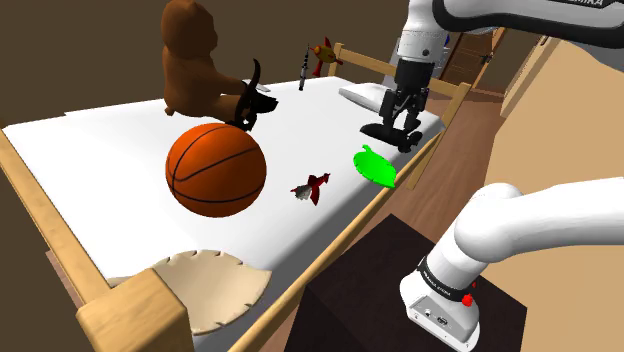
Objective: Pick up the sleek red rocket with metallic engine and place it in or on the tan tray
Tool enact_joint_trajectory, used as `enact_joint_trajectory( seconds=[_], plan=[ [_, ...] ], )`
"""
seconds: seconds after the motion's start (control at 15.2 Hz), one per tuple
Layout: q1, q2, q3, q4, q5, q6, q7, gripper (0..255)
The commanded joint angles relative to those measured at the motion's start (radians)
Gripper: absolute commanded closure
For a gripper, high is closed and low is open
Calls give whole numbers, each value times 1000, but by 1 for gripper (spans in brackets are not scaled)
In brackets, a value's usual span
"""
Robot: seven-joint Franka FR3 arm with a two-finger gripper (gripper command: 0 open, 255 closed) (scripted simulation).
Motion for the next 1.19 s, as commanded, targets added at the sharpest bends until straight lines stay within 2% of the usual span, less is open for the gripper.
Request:
enact_joint_trajectory(
  seconds=[0.0, 0.59, 0.86, 1.12],
  plan=[
    [0, 0, 0, 0, 0, 0, 0, 0],
    [-83, 14, 41, -289, 191, 450, 295, 0],
    [-102, 83, 71, -382, 290, 687, 402, 0],
    [-102, 204, 99, -442, 408, 949, 487, 0]
  ],
)
